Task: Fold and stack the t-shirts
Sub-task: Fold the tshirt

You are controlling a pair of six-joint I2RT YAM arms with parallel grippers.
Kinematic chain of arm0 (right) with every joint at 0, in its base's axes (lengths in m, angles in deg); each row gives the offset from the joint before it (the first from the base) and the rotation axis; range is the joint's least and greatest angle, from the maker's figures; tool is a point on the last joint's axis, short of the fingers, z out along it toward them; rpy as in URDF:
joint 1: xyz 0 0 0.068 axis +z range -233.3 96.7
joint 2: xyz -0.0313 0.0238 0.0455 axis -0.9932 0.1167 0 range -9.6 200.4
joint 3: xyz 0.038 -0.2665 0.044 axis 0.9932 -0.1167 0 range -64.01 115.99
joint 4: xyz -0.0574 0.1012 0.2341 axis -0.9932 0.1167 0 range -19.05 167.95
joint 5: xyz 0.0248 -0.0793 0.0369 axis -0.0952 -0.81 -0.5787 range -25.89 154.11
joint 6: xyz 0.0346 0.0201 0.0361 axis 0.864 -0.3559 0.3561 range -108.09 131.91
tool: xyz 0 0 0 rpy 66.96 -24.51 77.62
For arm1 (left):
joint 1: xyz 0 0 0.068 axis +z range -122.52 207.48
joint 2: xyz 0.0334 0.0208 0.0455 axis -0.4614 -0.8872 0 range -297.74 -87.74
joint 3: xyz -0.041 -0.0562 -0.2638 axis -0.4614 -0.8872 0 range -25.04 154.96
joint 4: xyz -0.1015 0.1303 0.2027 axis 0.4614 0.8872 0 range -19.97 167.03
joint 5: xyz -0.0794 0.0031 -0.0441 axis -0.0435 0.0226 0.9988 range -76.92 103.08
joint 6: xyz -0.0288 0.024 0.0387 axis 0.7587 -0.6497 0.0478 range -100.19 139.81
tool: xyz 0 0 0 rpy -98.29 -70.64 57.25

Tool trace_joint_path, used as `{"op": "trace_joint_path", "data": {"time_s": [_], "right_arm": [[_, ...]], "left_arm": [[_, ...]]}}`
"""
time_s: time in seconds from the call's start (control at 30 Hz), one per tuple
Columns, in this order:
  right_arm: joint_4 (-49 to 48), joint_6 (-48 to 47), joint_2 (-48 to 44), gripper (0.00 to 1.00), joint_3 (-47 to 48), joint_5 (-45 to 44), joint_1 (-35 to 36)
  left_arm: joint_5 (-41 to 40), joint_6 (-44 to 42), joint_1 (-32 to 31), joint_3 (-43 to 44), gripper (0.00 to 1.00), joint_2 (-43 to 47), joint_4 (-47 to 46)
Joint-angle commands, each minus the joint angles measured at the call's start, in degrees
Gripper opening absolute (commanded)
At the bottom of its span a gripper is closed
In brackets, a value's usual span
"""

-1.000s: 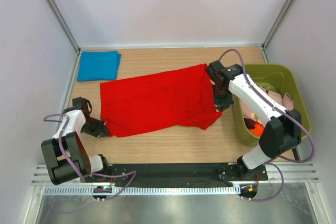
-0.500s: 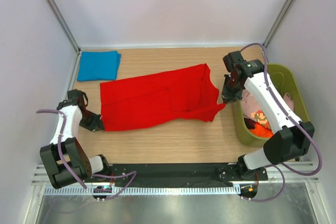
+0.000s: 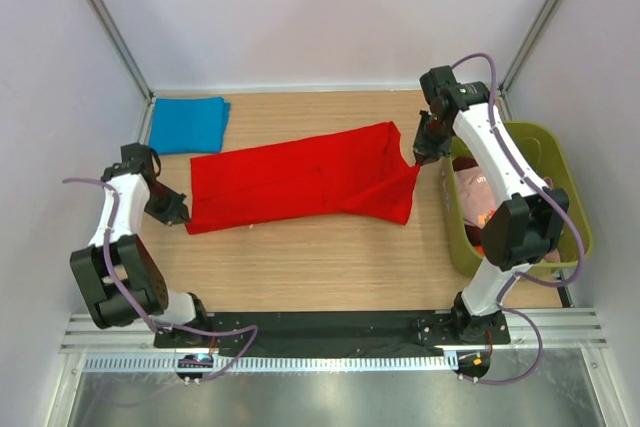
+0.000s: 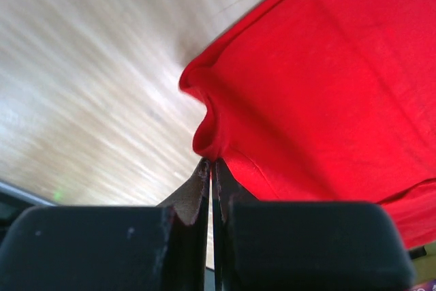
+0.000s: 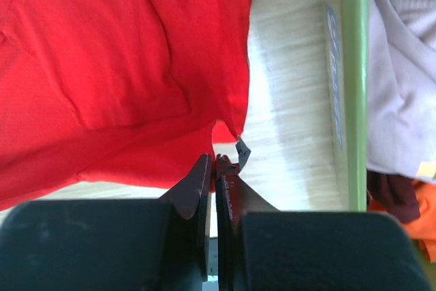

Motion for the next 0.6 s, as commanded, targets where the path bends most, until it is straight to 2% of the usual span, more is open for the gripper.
{"op": "trace_joint_path", "data": {"time_s": [0.0, 0.23, 0.57], "right_arm": [[-1.9, -2.1, 2.6, 0.01, 5.1, -0.4, -0.5], [-4.1, -3.5, 9.2, 0.01, 9.9, 1.1, -2.5], [-7.8, -2.7, 18.5, 0.01, 18.2, 6.3, -3.4]], "left_arm": [[-0.6, -3.7, -0.6, 4.8, 0.00, -4.3, -1.7], [0.9, -4.4, -3.3, 9.2, 0.00, -11.8, -3.6], [0.3, -5.4, -3.4, 16.1, 0.00, -19.9, -3.2]]}}
